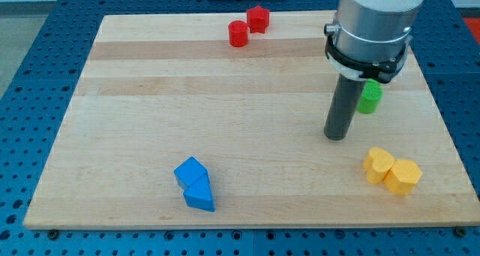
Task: Separate green circle and green star
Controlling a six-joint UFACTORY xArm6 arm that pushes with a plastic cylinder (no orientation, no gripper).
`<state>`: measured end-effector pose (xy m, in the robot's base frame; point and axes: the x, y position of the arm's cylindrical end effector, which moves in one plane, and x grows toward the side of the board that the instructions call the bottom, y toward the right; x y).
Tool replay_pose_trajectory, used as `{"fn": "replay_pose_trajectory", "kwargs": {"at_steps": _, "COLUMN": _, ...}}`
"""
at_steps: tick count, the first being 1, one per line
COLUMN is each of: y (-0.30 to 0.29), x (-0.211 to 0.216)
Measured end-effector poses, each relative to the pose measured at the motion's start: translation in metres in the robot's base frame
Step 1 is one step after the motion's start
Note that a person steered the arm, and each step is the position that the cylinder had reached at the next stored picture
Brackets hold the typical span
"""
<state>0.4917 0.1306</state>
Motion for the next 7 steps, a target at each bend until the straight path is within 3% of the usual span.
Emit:
{"fn": "replay_pose_trajectory", "kwargs": {"at_steps": 2, "y": 0.094, "x": -0.002}}
{"fn": "replay_pose_trajectory", "kwargs": {"at_steps": 3, "y": 0.145, "x": -0.04}}
{"fn": "replay_pose_trajectory", "kwargs": {"at_steps": 7, "y": 0.124, "x": -0.072}}
